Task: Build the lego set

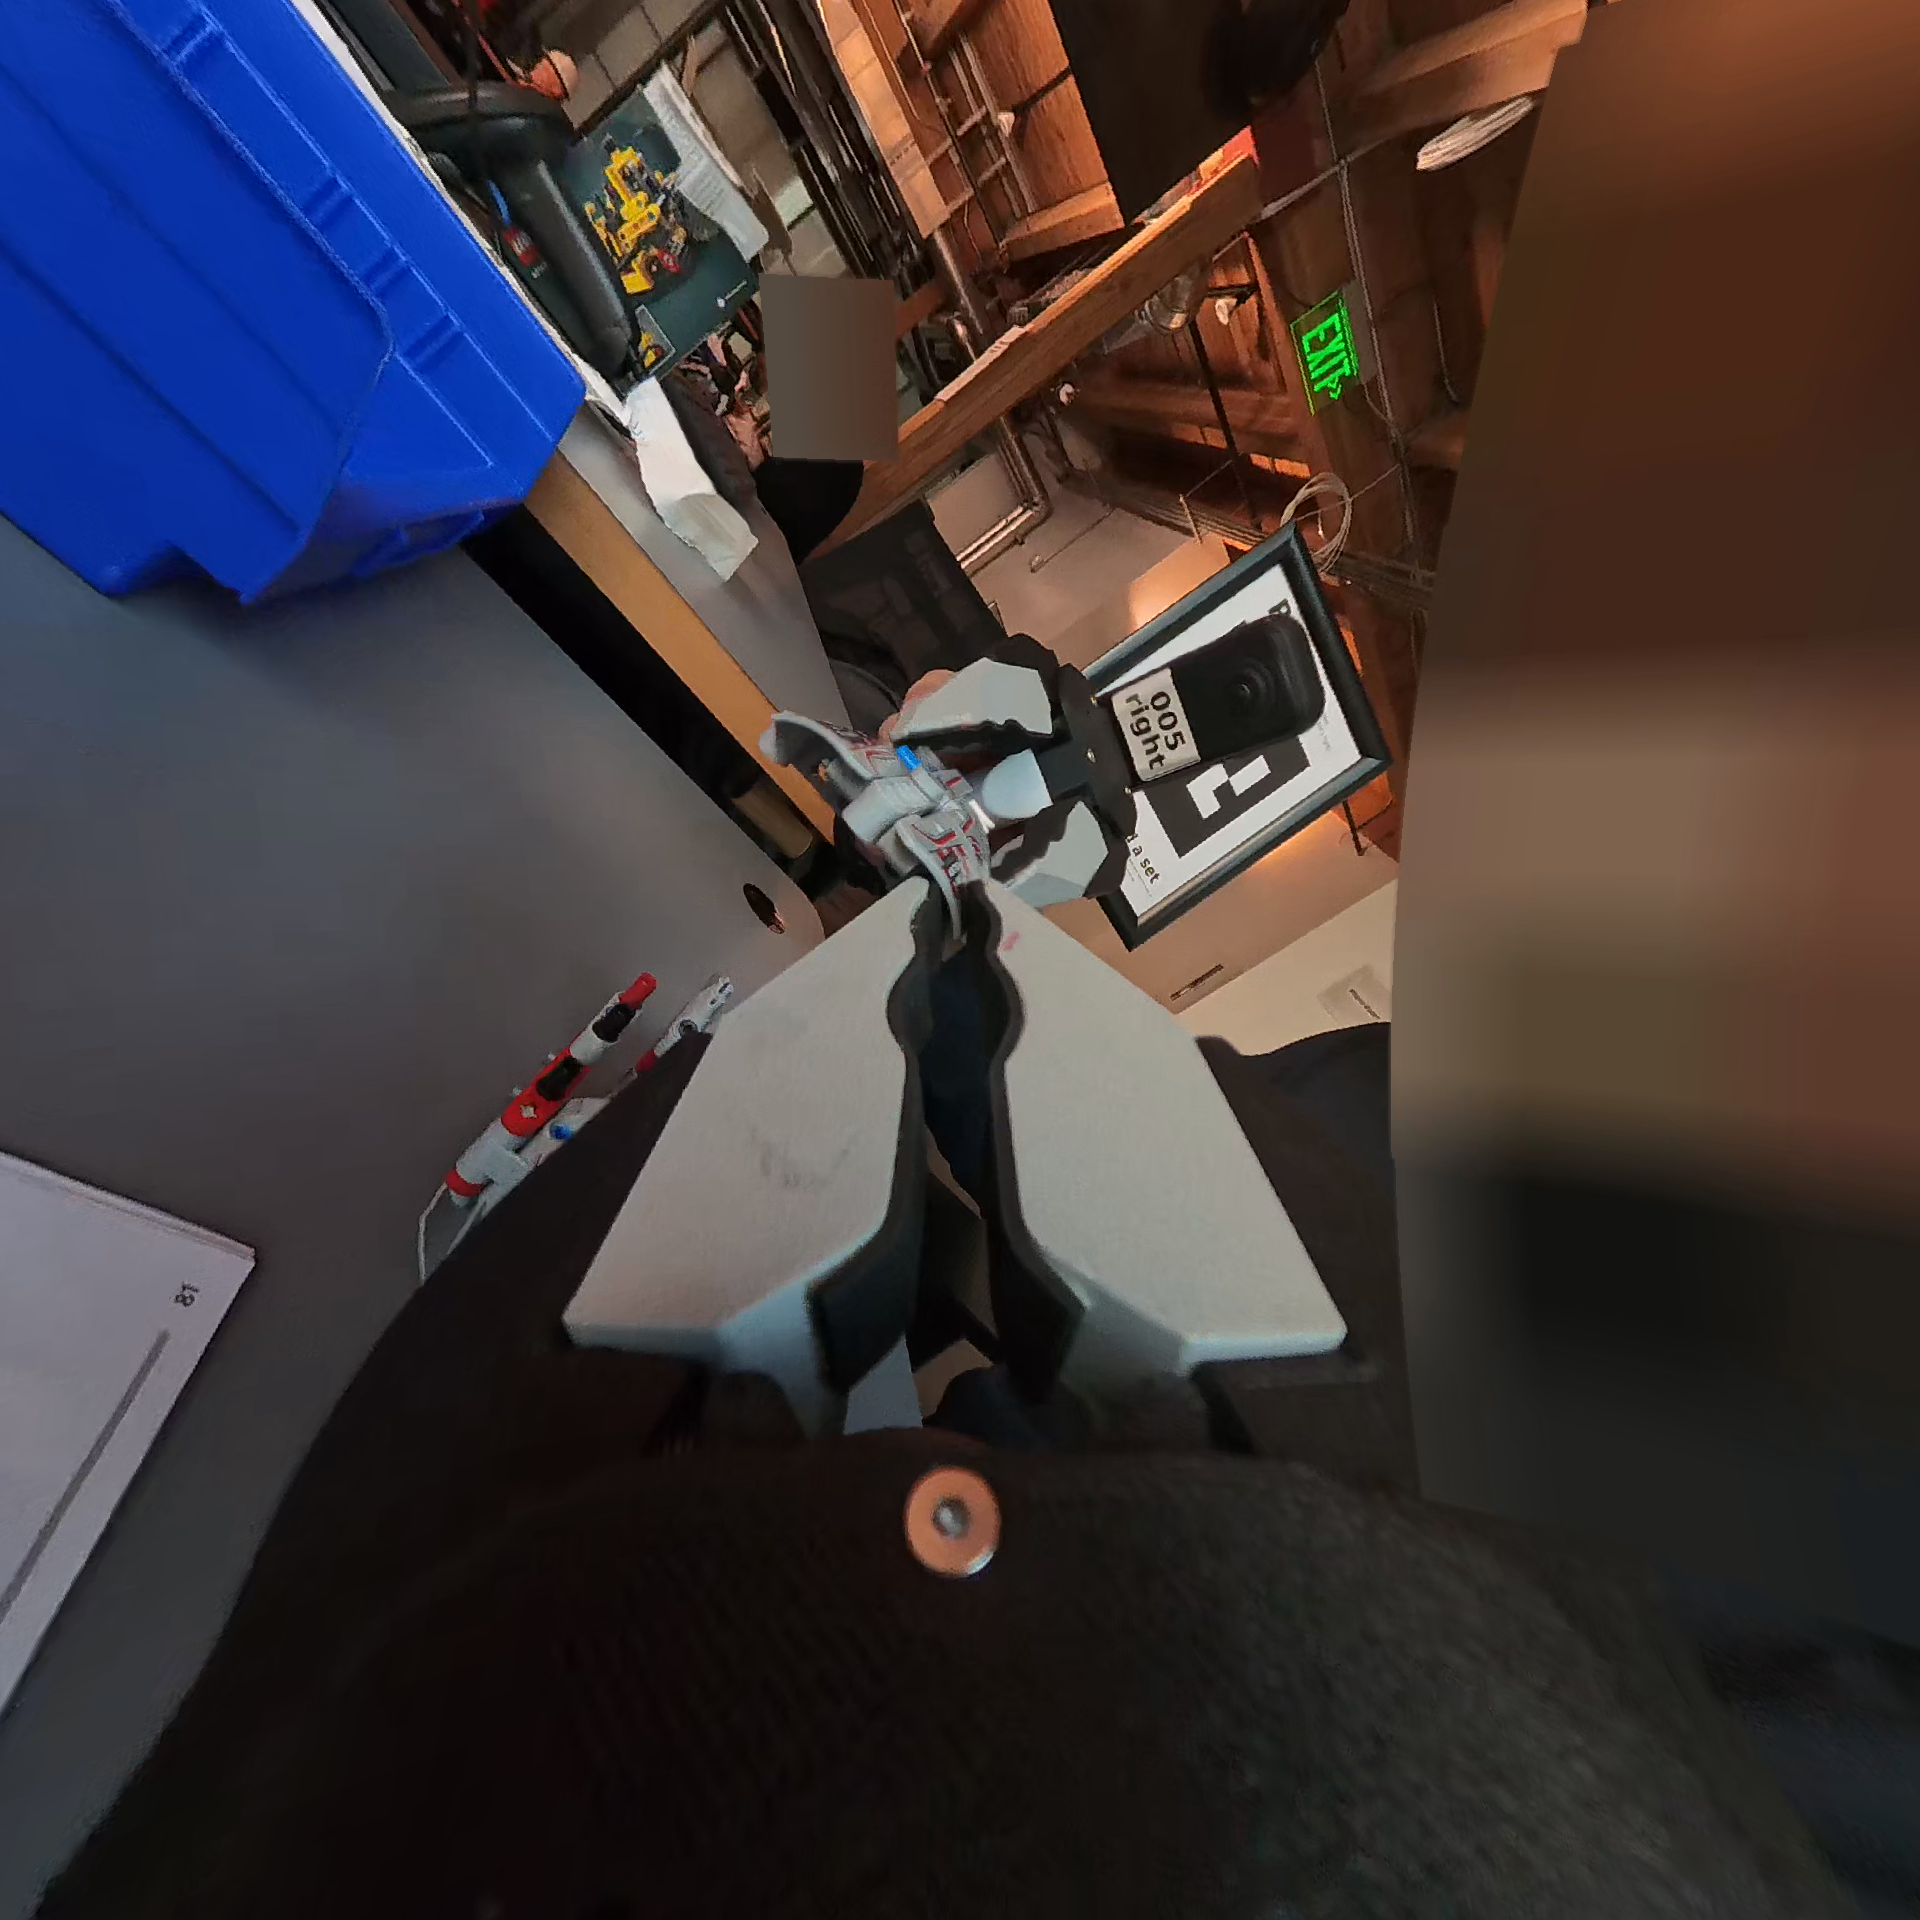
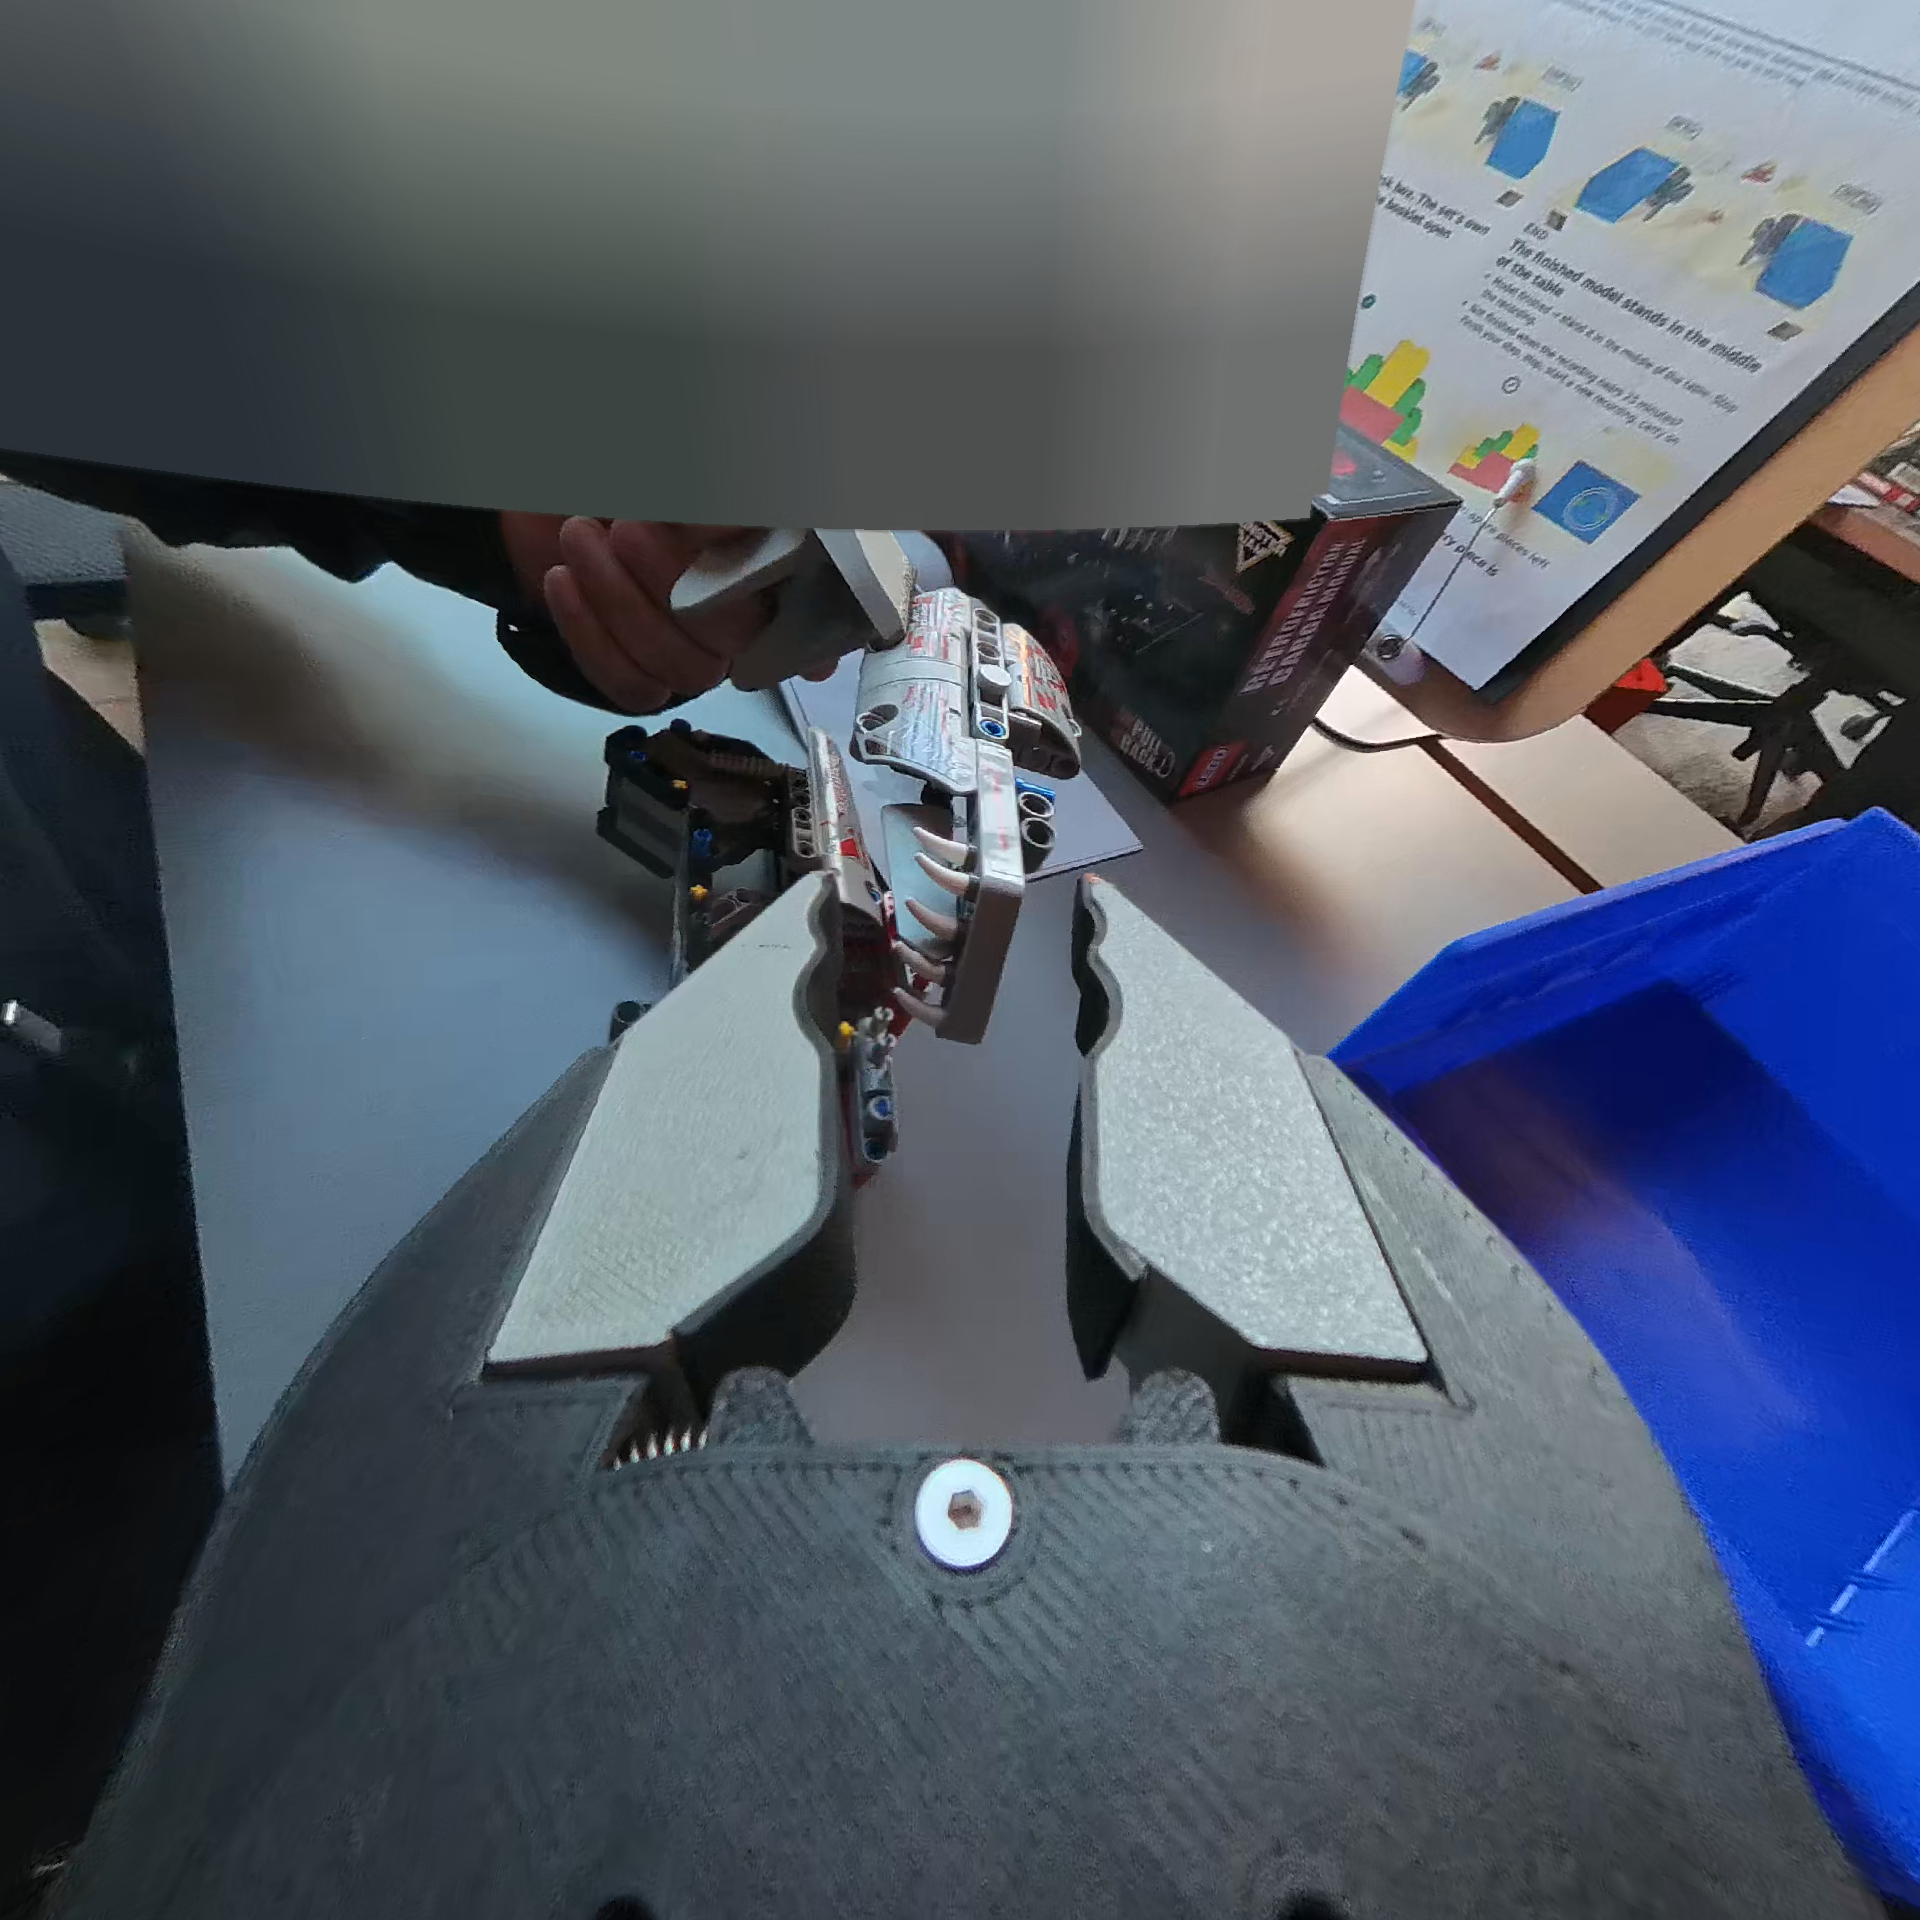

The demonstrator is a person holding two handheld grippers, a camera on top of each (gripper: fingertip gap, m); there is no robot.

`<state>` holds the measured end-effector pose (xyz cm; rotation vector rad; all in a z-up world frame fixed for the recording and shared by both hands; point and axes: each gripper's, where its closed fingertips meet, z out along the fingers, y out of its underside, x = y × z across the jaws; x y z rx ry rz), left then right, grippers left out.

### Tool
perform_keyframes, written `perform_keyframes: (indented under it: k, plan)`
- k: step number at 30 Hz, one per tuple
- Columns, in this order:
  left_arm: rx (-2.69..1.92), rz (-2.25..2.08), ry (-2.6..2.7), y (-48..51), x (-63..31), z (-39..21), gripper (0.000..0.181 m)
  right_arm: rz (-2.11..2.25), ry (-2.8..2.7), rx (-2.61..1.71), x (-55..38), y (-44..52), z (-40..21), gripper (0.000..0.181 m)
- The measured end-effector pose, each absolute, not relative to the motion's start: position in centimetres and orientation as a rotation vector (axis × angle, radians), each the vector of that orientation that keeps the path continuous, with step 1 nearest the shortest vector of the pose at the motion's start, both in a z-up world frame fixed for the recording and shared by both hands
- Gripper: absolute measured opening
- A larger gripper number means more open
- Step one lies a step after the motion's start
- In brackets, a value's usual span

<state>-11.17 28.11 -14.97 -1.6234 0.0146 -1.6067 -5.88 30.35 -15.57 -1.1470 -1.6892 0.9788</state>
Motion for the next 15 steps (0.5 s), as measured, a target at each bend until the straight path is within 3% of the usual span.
perform_keyframes:
  k: [15]
  plan:
    - [-1.655,-1.571,0.036,27.1,-10.3,-15.6,0.001,0.901,-1.743,-1.110,-6.8,29.2,-16.6,0.038]
